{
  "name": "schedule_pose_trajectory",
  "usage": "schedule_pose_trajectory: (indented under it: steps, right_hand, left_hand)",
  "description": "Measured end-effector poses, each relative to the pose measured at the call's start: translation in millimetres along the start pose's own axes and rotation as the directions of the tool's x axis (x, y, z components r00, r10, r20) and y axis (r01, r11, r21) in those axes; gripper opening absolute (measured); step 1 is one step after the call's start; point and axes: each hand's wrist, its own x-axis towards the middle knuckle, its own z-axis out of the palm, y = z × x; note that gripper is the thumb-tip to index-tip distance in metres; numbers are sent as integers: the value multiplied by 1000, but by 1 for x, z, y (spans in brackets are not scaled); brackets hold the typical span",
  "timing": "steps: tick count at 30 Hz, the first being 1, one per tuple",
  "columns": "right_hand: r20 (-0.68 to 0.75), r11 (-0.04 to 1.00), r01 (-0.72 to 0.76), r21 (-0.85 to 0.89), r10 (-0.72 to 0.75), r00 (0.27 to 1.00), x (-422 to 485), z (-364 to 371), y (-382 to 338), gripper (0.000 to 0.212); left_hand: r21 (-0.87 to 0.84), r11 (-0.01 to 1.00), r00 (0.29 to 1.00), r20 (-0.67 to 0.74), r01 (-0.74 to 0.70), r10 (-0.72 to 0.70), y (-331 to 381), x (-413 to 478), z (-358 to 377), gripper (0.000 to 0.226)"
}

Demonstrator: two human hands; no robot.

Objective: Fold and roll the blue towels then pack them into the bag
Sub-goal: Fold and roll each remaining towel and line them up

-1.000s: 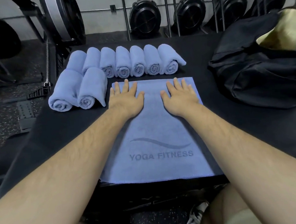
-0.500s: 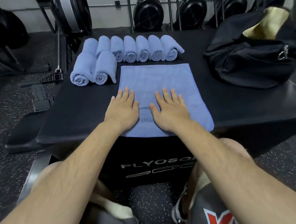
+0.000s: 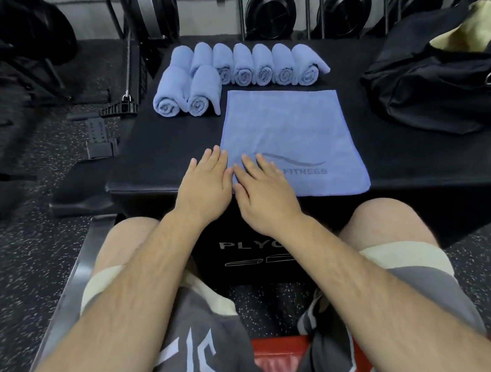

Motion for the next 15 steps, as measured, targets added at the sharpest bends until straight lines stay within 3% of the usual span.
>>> schedule_pose_trajectory:
  steps: [5, 10, 15]
  right_hand:
    - [-84, 988, 127, -87, -135, 987, 0, 10, -17, 61]
    - [-302, 978, 138, -159, -181, 936, 12, 19, -27, 22]
    - [-314, 985, 158, -70, -172, 934, 17, 18, -24, 13]
  left_hand:
    - [-274, 961, 997, -56, 26, -43, -6, -1, -8, 40]
    - [-404, 914, 976, -186, 30, -115, -10, -2, -11, 31]
    - [-455, 891, 941, -295, 15, -167, -13, -2, -15, 40]
